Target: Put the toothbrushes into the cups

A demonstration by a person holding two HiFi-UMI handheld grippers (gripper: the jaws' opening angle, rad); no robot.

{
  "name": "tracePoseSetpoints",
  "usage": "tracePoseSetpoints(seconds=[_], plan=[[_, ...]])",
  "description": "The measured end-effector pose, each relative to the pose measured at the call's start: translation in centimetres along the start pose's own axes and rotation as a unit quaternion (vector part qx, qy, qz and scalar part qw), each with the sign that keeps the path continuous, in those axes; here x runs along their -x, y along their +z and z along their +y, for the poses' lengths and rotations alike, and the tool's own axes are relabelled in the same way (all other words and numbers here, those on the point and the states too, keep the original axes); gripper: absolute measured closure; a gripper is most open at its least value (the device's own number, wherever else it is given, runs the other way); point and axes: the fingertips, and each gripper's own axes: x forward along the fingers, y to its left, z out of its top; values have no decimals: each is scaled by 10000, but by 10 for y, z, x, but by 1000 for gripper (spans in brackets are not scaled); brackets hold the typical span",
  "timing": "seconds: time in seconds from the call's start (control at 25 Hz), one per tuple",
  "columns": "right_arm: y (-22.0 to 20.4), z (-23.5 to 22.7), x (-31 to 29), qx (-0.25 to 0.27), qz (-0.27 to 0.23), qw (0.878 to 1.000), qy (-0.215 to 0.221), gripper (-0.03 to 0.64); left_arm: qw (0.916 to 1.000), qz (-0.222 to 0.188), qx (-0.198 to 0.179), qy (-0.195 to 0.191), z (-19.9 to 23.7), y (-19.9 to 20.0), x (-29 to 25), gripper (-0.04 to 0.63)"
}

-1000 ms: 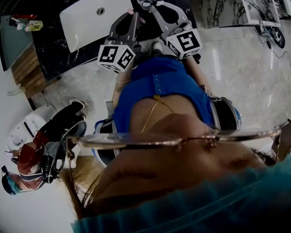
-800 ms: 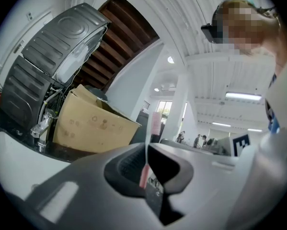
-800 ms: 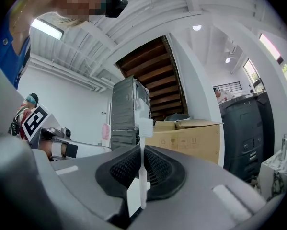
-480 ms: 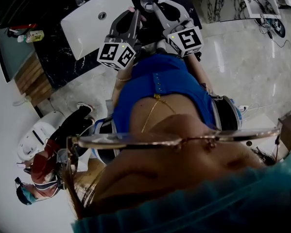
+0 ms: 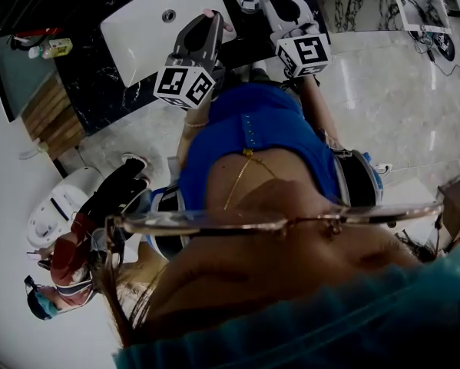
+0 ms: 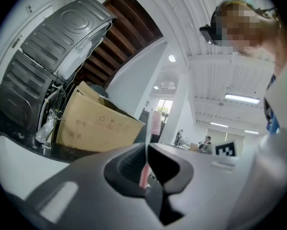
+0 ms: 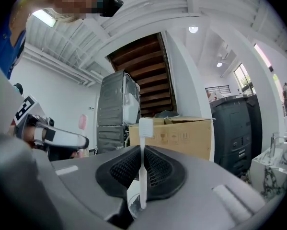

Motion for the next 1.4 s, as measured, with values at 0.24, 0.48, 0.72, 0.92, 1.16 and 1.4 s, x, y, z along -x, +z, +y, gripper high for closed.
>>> tracePoseSetpoints(seconds=[0.24,0.48,0.72,0.92,1.16,1.4], plan=[[-33,-16,-11,-394,38,9990,-205,594,9999,19,42,125,10,-2,11,581],[-74,-26,-26,-758,305,9955,-481,594,9996,37,108,246,22,-5,21,581],[-101,-25,-29,-975,451,9920,-659,594,9994,42,143,326,27,-7,28,581],[-112,-27,-27,-1073,576,9893,-799,591,9994,63,158,303,27,-8,27,581],[-121,-32,-25,-928,821,9873,-999,557,9996,59,165,206,25,-7,23,581],[-133,-42,-21,-1001,1097,9819,-1174,524,9998,60,156,118,22,-5,17,581]])
